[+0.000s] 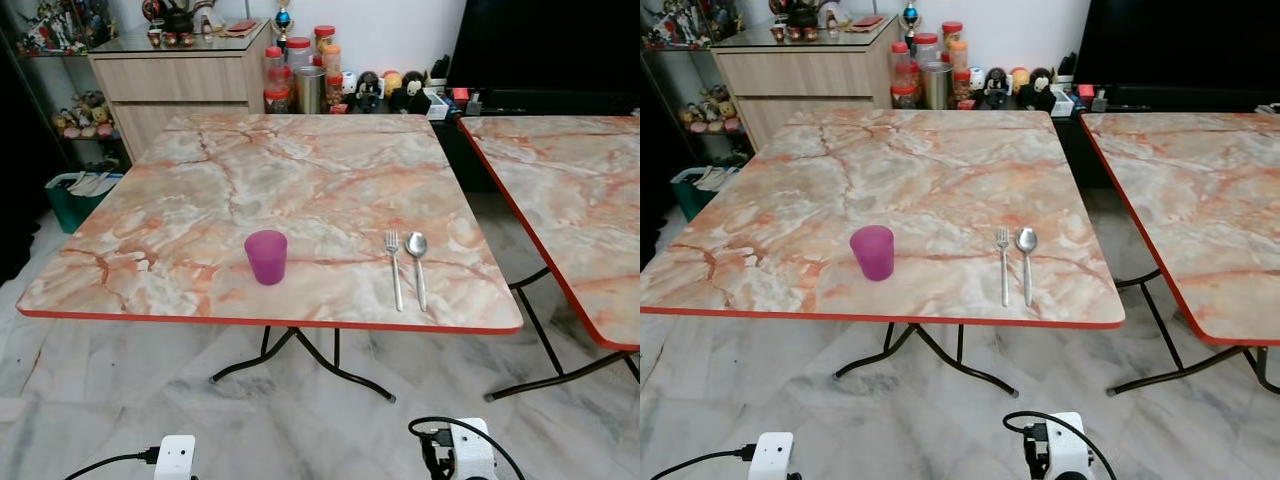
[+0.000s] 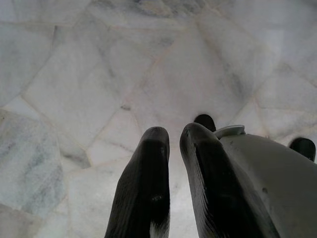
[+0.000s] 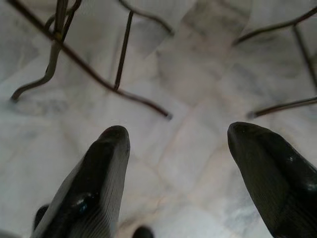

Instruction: Setting the table

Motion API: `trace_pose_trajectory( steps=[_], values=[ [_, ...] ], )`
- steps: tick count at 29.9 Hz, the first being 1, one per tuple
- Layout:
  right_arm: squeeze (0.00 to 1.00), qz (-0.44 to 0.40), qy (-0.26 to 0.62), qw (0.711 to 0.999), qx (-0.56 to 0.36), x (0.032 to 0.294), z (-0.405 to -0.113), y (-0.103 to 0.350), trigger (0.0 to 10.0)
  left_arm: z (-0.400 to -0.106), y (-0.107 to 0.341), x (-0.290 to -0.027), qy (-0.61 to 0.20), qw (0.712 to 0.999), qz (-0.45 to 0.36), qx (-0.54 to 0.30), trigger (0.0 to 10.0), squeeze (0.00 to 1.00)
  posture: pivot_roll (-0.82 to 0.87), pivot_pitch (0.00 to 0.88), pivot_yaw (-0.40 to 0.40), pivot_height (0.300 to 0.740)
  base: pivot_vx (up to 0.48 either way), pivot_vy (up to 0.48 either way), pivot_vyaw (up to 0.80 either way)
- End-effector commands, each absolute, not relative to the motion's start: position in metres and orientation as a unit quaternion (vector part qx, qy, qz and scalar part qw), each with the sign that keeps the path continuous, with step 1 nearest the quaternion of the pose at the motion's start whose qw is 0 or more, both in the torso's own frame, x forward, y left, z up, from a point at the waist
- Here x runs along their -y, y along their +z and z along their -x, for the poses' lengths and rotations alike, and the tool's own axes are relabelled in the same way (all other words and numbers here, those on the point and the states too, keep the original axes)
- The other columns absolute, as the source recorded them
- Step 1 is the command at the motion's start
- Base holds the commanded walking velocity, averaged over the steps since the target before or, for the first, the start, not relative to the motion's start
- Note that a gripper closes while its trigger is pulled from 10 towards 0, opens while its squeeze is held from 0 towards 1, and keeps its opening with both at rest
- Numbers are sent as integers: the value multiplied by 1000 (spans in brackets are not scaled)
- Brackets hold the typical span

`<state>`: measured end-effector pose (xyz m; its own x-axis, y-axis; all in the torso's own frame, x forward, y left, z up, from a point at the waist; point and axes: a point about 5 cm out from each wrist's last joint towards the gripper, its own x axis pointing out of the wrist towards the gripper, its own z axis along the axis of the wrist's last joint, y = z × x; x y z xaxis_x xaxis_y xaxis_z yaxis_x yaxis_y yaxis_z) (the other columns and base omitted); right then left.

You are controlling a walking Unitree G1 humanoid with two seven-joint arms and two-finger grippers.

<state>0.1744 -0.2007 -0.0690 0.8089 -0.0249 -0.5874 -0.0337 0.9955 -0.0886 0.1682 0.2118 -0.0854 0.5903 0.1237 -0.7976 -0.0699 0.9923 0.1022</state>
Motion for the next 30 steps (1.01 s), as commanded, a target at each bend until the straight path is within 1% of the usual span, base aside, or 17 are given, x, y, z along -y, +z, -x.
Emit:
trace_pose_trajectory(
  steps=[1,3,7,10,11,12,16,18,19,21,23,26,29,30],
  values=[
    [0,50,3,961,-271,204,-181,-60,10000,-166,-86,-213,53,888,-34,-455,10000,0,-6,0,8,714,0,0,0],
    [0,51,2,966,-254,205,-182,-56,10000,-166,-87,-213,52,888,-34,-456,10000,0,-6,0,8,714,0,0,0],
    [0,72,26,979,-188,204,-187,-39,10000,-166,-87,-210,44,887,-35,-457,10000,0,-21,0,11,714,0,0,0],
    [0,75,29,981,-176,204,-189,-35,10000,-166,-87,-210,43,887,-36,-458,10000,0,-23,0,12,714,0,0,0],
    [0,78,30,984,-158,204,-193,-28,10000,-166,-87,-209,40,887,-37,-458,10000,0,-23,0,12,714,0,0,0],
    [0,82,29,989,-119,204,-204,-12,10000,-166,-87,-209,38,887,-40,-458,10000,0,-29,0,14,714,0,0,0],
    [0,81,36,993,-78,199,-218,7,10000,-165,-87,-210,38,887,-41,-458,10000,0,-29,0,13,714,0,0,0],
    [0,74,35,995,-52,196,-230,20,10000,-165,-87,-210,38,887,-42,-458,10000,0,-30,0,10,714,0,0,0],
    [0,71,38,996,-26,190,-244,34,10000,-165,-88,-210,37,887,-43,-459,10000,0,-29,0,8,714,0,0,0],
    [0,66,43,997,-7,184,-255,45,10000,-164,-88,-210,38,887,-43,-459,10000,0,-28,0,10,714,0,0,0],
    [0,61,47,997,3,180,-260,51,10000,-164,-88,-210,38,887,-42,-459,10000,0,-28,0,10,714,0,0,0],
    [0,60,48,997,4,179,-261,52,10000,-164,-88,-210,39,887,-42,-459,10000,0,-28,0,10,714,0,0,0],
    [0,15,47,999,16,162,-287,71,10000,-167,-86,-211,43,889,-39,-454,10000,0,-11,0,6,714,0,0,0],
    [0,-18,42,999,14,157,-295,75,10000,-169,-85,-211,45,891,-37,-450,10000,0,-9,0,8,714,0,0,0]
  ],
)
